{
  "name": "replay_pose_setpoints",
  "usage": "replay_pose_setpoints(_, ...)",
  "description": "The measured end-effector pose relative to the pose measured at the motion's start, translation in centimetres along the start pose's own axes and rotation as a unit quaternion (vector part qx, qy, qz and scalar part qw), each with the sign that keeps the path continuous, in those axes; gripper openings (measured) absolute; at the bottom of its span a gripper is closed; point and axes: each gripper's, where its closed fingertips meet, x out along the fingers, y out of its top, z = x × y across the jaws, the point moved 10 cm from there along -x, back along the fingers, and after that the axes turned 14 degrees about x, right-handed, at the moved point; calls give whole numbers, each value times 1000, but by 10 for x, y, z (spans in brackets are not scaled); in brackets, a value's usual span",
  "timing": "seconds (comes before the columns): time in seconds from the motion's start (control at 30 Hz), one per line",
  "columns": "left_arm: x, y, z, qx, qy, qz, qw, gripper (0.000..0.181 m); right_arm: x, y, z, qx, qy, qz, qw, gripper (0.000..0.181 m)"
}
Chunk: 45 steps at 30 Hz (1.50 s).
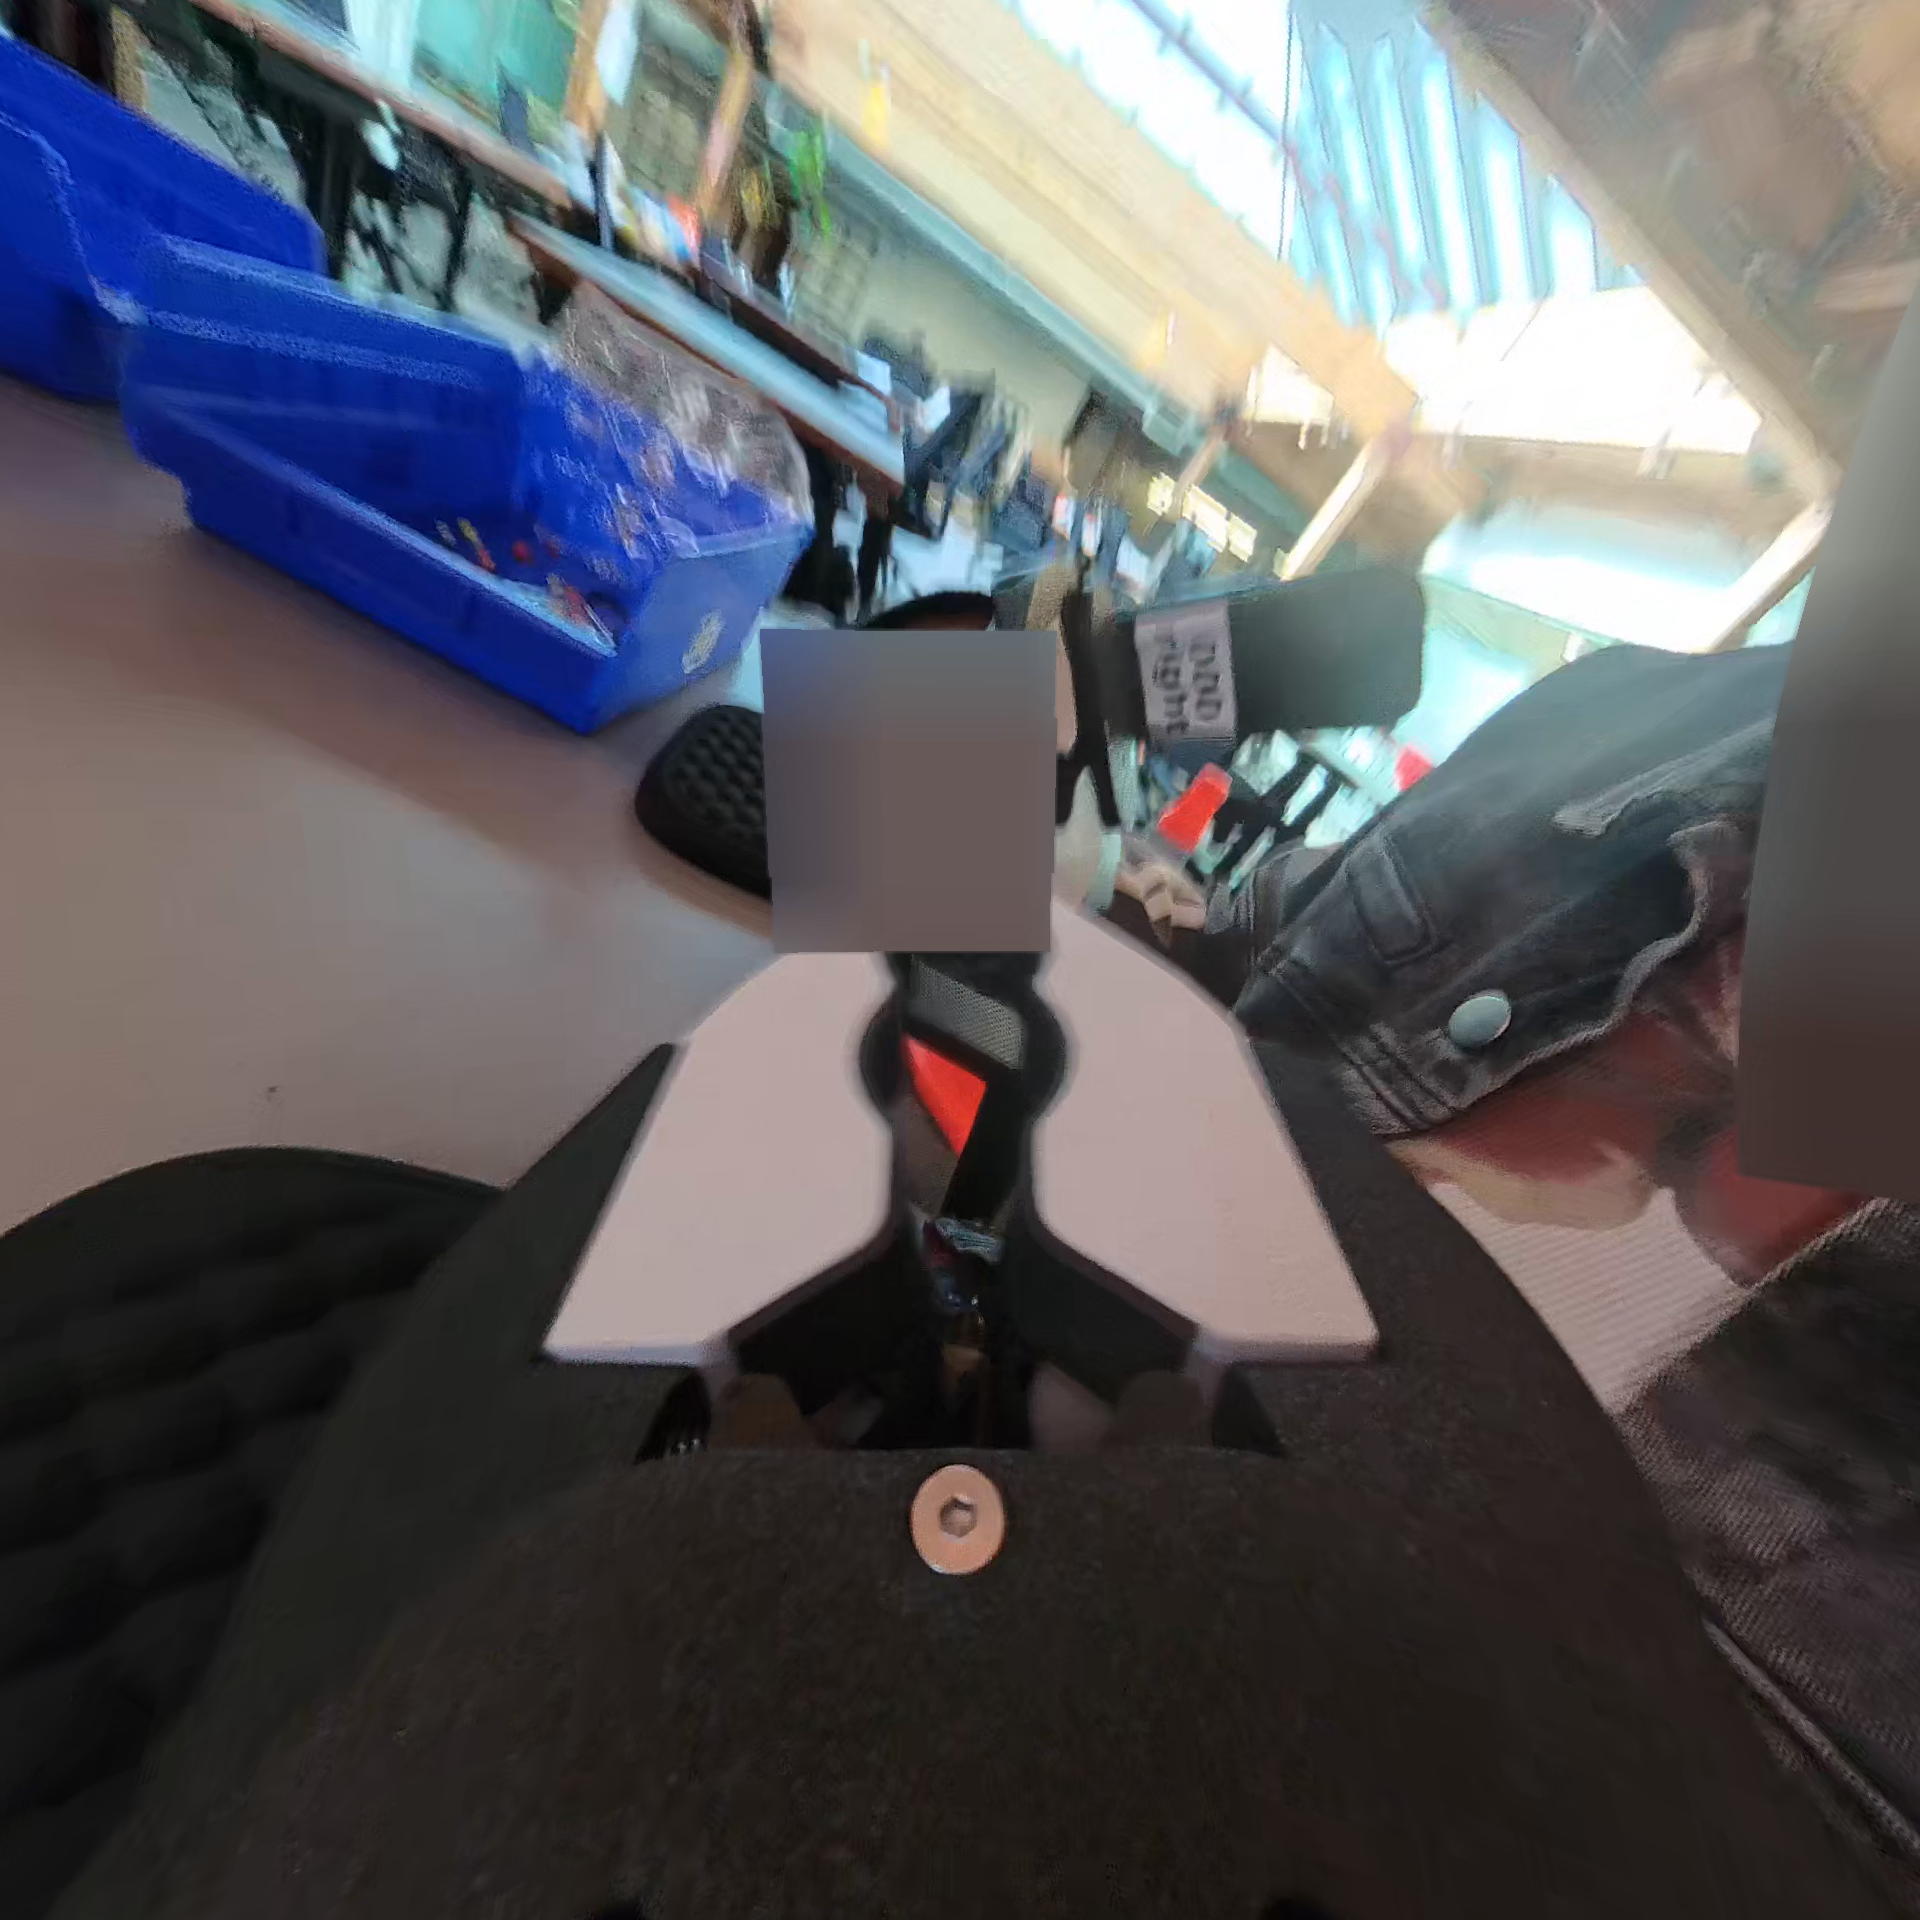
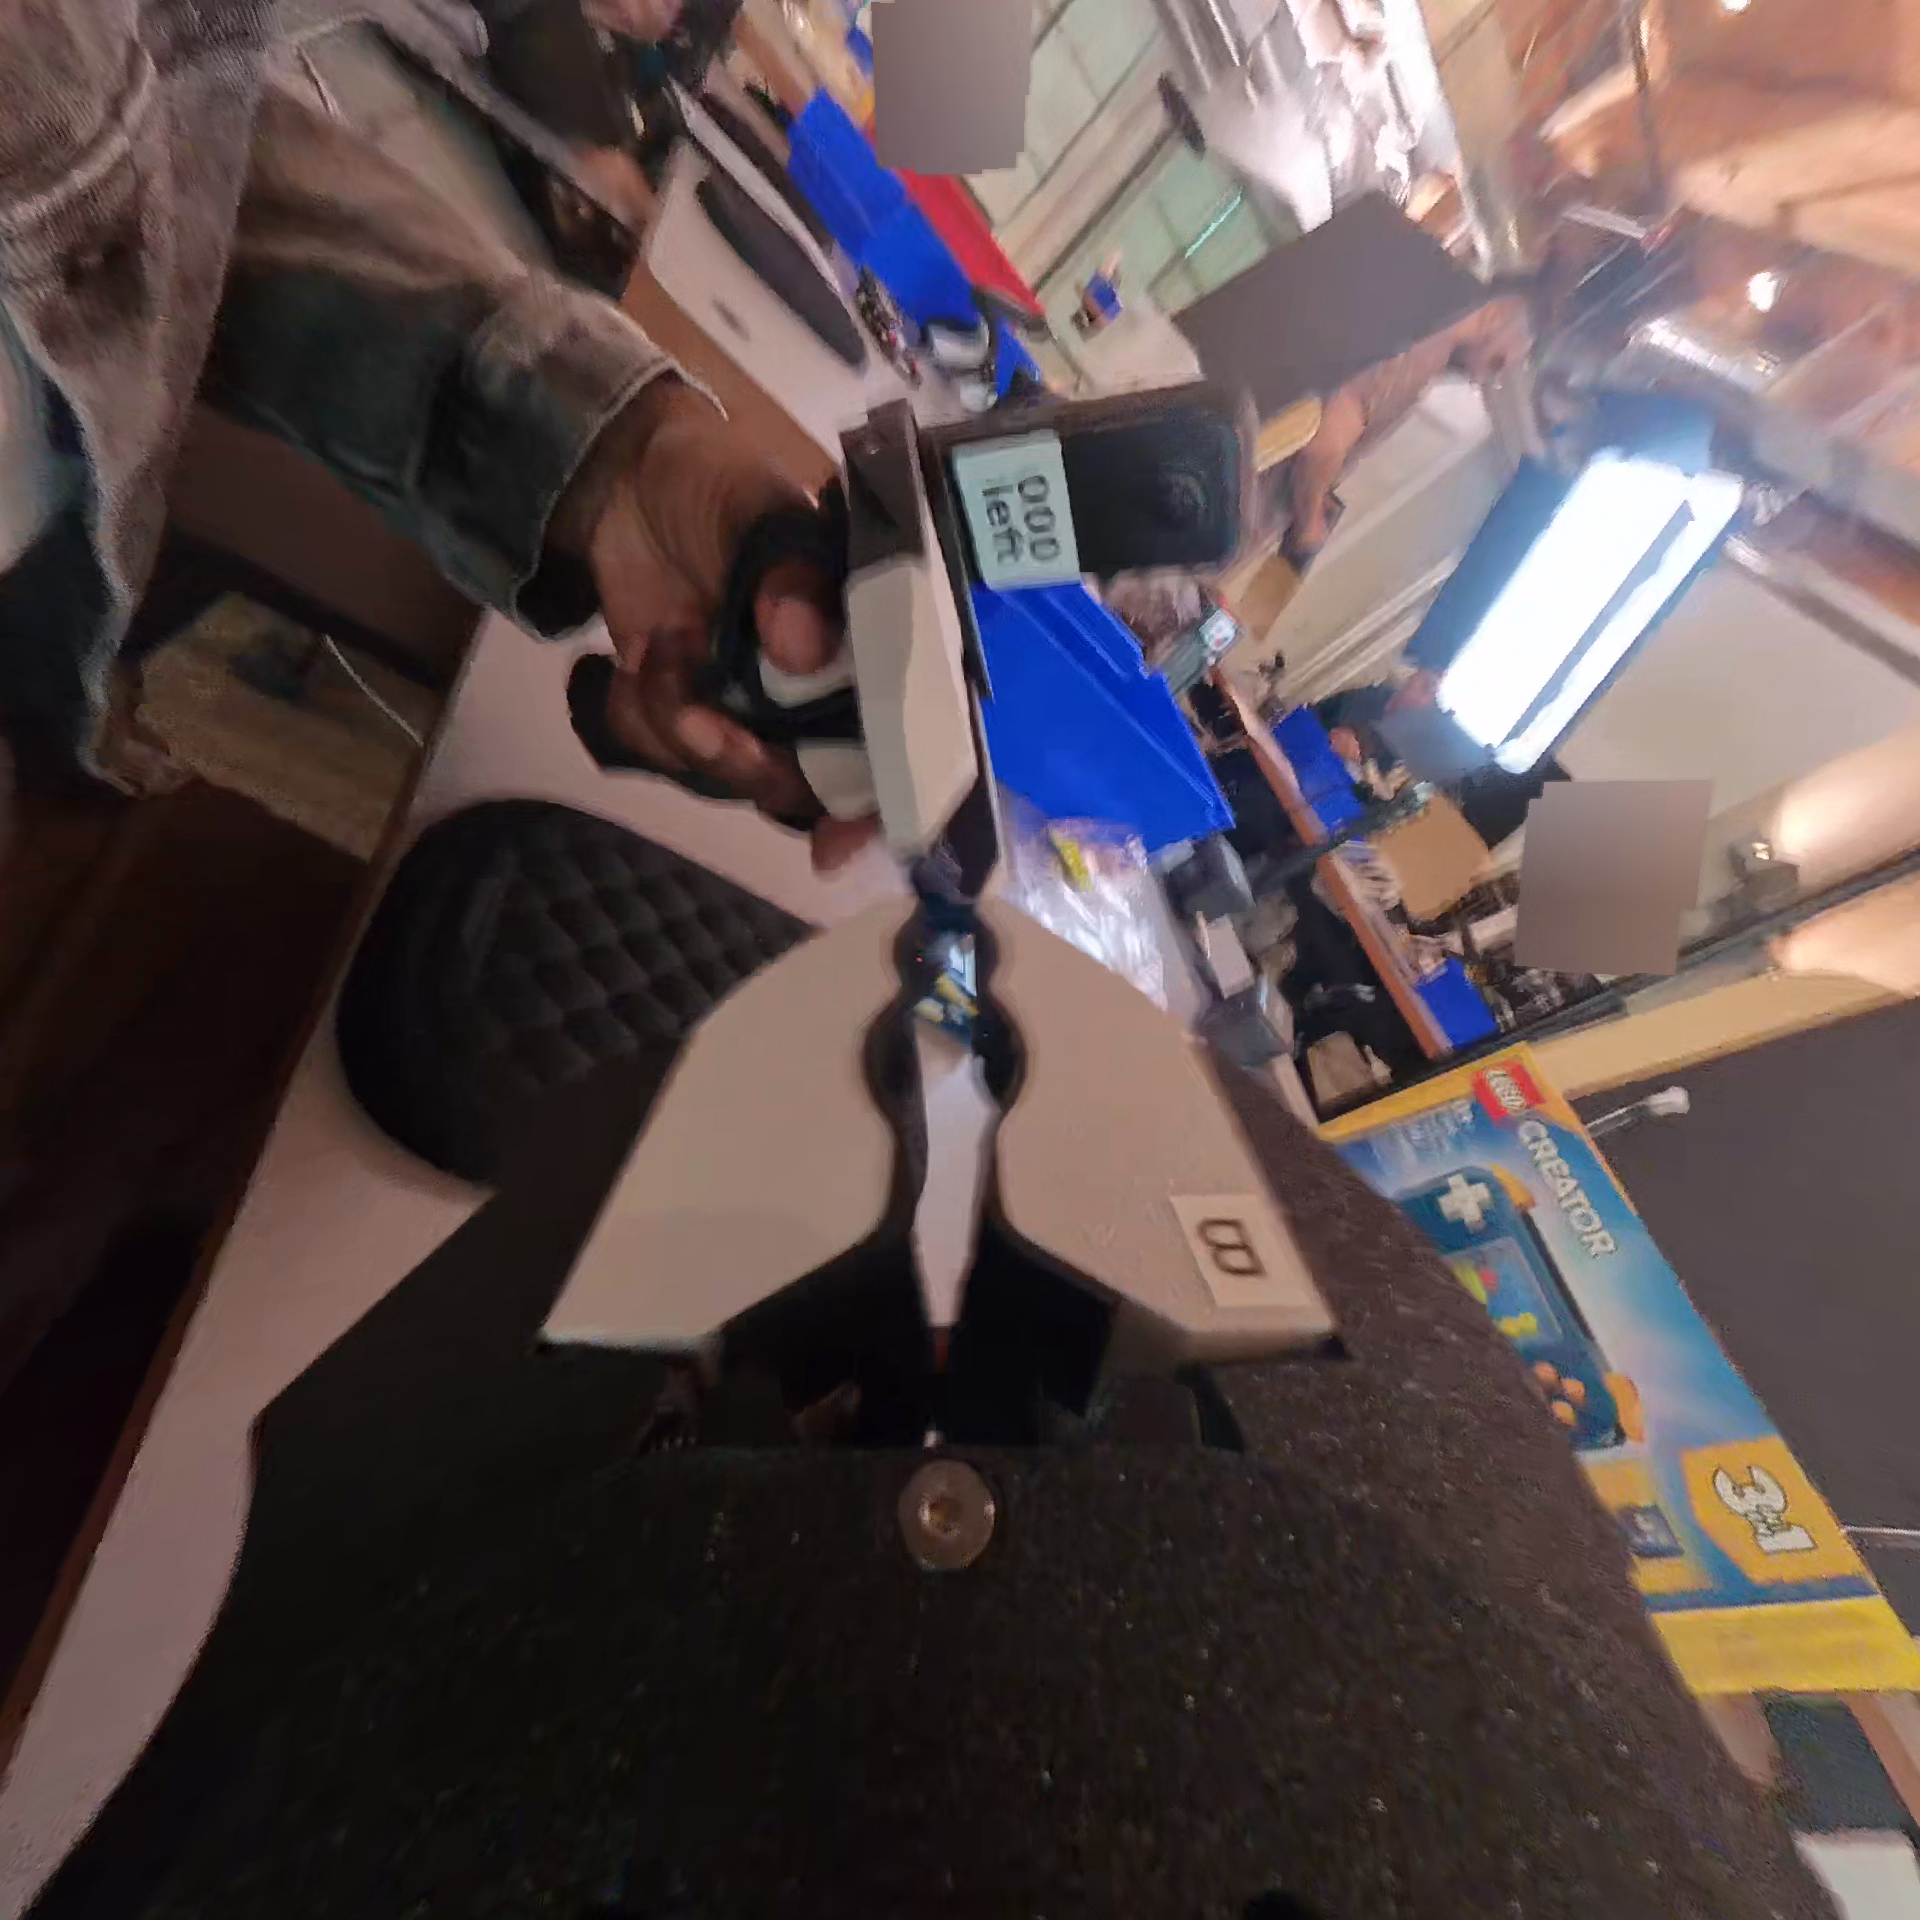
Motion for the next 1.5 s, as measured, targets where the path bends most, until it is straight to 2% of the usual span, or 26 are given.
replay_pose_setpoints(0.03, -13, 1, -6, -18, 21, 44, 999, 0, -4, -7, 1, 5, 4, -16, 1000, 3)
replay_pose_setpoints(0.07, -33, 3, -14, -32, 43, 87, 995, 0, -8, -16, 2, 21, 9, -37, 999, 3)
replay_pose_setpoints(0.13, -52, -2, -22, 8, 95, 27, 995, 0, -7, -30, 0, 31, 21, -69, 997, 3)
replay_pose_setpoints(0.2, -46, -12, -28, -11, 80, -8, 997, 0, 5, -36, -2, 30, 28, -87, 995, 3)
replay_pose_setpoints(0.33, -32, -26, -33, -12, 53, -69, 996, 1, 15, -40, 7, 44, 26, -43, 998, 3)
replay_pose_setpoints(0.4, -25, -28, -31, -24, 26, -81, 996, 23, 18, -36, 5, -6, 37, -56, 998, 3)
replay_pose_setpoints(0.5, -21, -24, -29, -38, 14, -63, 997, 25, 21, -28, 1, -88, 36, -95, 991, 3)
replay_pose_setpoints(0.63, -15, -21, -24, -15, 45, -76, 996, 29, 23, -19, -4, -186, 23, -151, 971, 3)
replay_pose_setpoints(0.83, -5, -24, -20, 22, 82, -118, 989, 28, 28, -16, -11, -251, 25, -196, 947, 3)
replay_pose_setpoints(1.07, -2, -28, -18, 56, 90, -136, 985, 21, 32, -16, -17, -288, 39, -220, 931, 3)
replay_pose_setpoints(1.2, -2, -39, -19, 65, 98, -157, 981, 21, 39, -19, -25, -344, 76, -264, 898, 3)
replay_pose_setpoints(1.4, -2, -45, -20, 140, 149, -227, 952, 21, 56, -29, -24, -361, 129, -309, 871, 3)
replay_pose_setpoints(1.5, -8, -49, -22, 157, 167, -229, 946, 21, 65, -34, -24, -362, 138, -312, 868, 2)
